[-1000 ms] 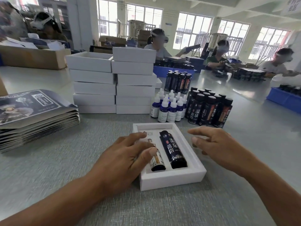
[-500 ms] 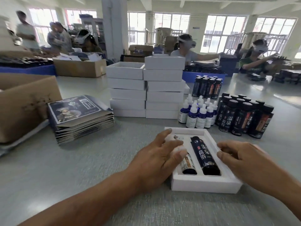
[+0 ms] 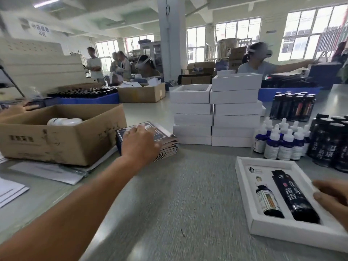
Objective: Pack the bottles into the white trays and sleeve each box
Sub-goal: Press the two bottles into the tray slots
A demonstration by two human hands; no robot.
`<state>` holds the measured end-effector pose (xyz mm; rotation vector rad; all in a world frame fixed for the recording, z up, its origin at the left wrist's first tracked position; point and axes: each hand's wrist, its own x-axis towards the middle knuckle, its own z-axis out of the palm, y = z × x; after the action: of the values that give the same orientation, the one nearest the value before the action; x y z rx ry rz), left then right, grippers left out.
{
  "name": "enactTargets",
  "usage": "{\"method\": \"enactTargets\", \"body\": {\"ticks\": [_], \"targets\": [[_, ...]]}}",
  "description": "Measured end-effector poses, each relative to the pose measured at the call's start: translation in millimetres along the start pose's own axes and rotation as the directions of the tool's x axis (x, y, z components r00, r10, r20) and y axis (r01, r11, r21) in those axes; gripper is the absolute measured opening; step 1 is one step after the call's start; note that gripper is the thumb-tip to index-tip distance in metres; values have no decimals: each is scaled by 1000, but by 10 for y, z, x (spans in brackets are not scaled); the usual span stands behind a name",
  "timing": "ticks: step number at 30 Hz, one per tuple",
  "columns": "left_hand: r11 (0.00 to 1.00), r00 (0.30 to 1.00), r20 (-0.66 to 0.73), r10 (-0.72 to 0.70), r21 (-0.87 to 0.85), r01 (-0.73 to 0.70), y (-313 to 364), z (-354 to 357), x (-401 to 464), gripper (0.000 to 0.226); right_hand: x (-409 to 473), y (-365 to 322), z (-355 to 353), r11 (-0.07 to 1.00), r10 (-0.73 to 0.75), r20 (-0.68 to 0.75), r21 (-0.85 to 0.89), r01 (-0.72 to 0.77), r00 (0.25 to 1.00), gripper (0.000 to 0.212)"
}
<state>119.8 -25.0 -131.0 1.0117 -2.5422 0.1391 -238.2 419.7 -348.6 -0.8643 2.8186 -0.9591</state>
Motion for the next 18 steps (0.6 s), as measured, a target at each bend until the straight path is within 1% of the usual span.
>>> {"method": "enactTargets", "body": {"ticks": [1, 2, 3, 4, 5, 6, 9, 11, 12, 14, 16, 18], "targets": [[1000, 999, 43, -7, 30, 6, -60, 10, 14, 56, -38, -15, 3, 1000, -22, 7, 17, 22, 1000, 58], [999, 997, 75, -11, 47, 7, -102, 16, 22, 54, -49, -78, -74, 999, -35, -19, -2, 35, 999, 58], [998, 996, 93, -9, 57, 4, -134, 18, 23, 49, -97, -194, -148, 998, -61, -75, -17, 59, 995, 58], [998, 995, 96, 0, 70, -7, -152, 18, 17, 42, -157, -341, -238, 994, -92, -111, -61, 86, 990, 57], [995, 996, 85, 19, 100, -28, -159, 22, 0, 36, -262, -512, -302, 992, -87, -137, -99, 74, 987, 55], [988, 997, 70, 43, 147, -52, -150, 30, -19, 34, -380, -732, -363, 990, -77, -133, -125, 60, 988, 50], [957, 991, 48, 123, 260, -131, -42, 22, -117, 36, -765, -1431, -609, 987, -82, -109, -150, 65, 991, 35], [926, 976, 103, 191, 310, -214, 103, -26, -230, 42, -960, -1807, -725, 990, -103, -101, -109, 92, 990, 20], [910, 964, 138, 226, 323, -259, 205, -52, -308, 47, -1013, -1917, -757, 989, -125, -101, -86, 116, 987, 19], [883, 937, 185, 295, 322, -342, 464, -101, -525, 52, -1070, -2070, -816, 987, -112, -104, -127, 99, 988, 14], [849, 898, 200, 391, 297, -436, 752, -141, -802, 51, -1073, -2083, -883, 983, -93, -75, -165, 80, 993, 9], [821, 845, 209, 492, 211, -530, 1020, -174, -1060, 53, -1098, -2096, -948, 981, -72, -67, -185, 59, 995, 15]]}}
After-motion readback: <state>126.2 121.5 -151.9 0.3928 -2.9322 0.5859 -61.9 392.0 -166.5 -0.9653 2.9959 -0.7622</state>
